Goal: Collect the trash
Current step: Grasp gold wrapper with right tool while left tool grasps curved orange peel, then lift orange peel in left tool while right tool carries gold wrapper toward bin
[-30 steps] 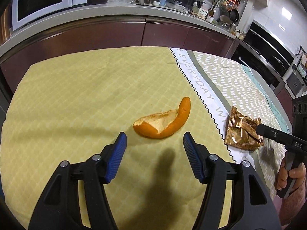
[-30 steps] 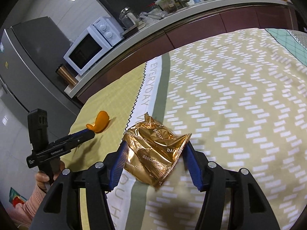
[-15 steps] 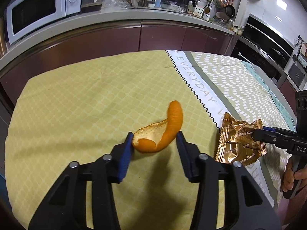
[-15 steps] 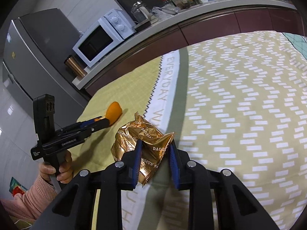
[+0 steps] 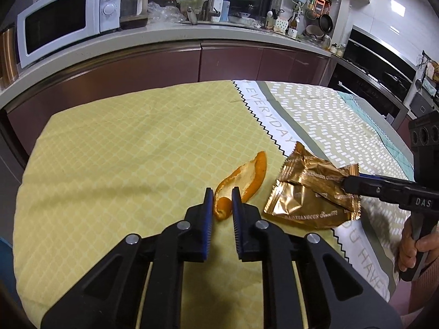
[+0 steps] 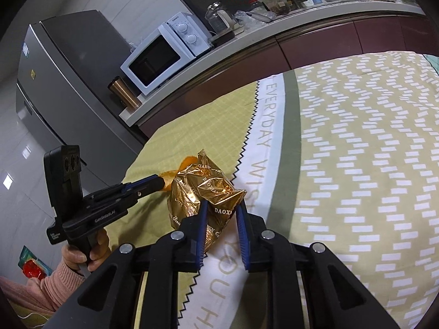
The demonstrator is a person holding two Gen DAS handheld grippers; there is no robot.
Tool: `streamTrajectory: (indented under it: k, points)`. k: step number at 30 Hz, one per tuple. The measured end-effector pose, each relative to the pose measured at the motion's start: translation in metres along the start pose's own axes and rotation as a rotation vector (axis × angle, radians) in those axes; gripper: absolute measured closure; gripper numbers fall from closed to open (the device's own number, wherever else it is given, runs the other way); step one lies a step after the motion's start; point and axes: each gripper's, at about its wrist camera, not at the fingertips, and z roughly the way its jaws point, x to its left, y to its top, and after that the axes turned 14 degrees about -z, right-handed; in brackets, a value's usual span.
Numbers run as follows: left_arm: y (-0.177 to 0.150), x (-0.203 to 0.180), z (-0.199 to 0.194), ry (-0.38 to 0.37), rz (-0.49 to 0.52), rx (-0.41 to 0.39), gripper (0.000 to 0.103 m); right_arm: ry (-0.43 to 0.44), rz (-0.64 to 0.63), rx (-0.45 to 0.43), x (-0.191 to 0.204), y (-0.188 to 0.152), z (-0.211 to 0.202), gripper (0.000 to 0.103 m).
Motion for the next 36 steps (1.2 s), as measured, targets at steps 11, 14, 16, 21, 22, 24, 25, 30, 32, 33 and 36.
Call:
streamTrajectory:
  k: [11, 14, 16, 21, 22, 24, 25, 30, 32, 33, 36]
  points:
    - [-0.013, 0.023, -0.041, 0.039, -0.043, -0.06, 0.09, 0.043, -0.013, -0.016, 0.013, 0.008, 0.007, 0.084]
    - [-0.02, 0.031, -0.053, 0.042, -0.053, -0.061, 0.09, 0.055, -0.02, -0.018, 0.018, 0.009, 0.008, 0.085]
    - [-0.025, 0.037, -0.058, 0.039, -0.06, -0.055, 0.09, 0.063, -0.024, -0.015, 0.021, 0.009, 0.01, 0.085]
    - [-0.042, 0.046, -0.061, 0.016, -0.057, -0.011, 0.083, 0.061, -0.04, 0.013, 0.029, 0.007, 0.02, 0.085]
    - [-0.045, 0.048, -0.06, 0.008, -0.057, -0.003, 0.082, 0.06, -0.044, 0.019, 0.031, 0.007, 0.022, 0.085]
    - [-0.048, 0.049, -0.058, 0.001, -0.05, 0.009, 0.073, 0.055, -0.054, 0.029, 0.034, 0.006, 0.025, 0.085]
    - [-0.05, 0.05, -0.057, -0.005, -0.046, 0.019, 0.072, 0.056, -0.058, 0.033, 0.035, 0.006, 0.027, 0.085]
    - [-0.051, 0.047, -0.052, 0.001, -0.036, 0.035, 0.073, 0.058, -0.069, 0.045, 0.04, 0.004, 0.031, 0.085]
    - [-0.05, 0.048, -0.049, 0.0, -0.044, 0.051, 0.086, 0.061, -0.066, 0.047, 0.041, 0.004, 0.032, 0.085]
    - [-0.051, 0.049, -0.048, 0.001, -0.048, 0.055, 0.088, 0.061, -0.066, 0.047, 0.041, 0.003, 0.032, 0.085]
    - [-0.051, 0.051, -0.05, 0.009, -0.064, 0.045, 0.09, 0.06, -0.063, 0.043, 0.042, 0.004, 0.031, 0.085]
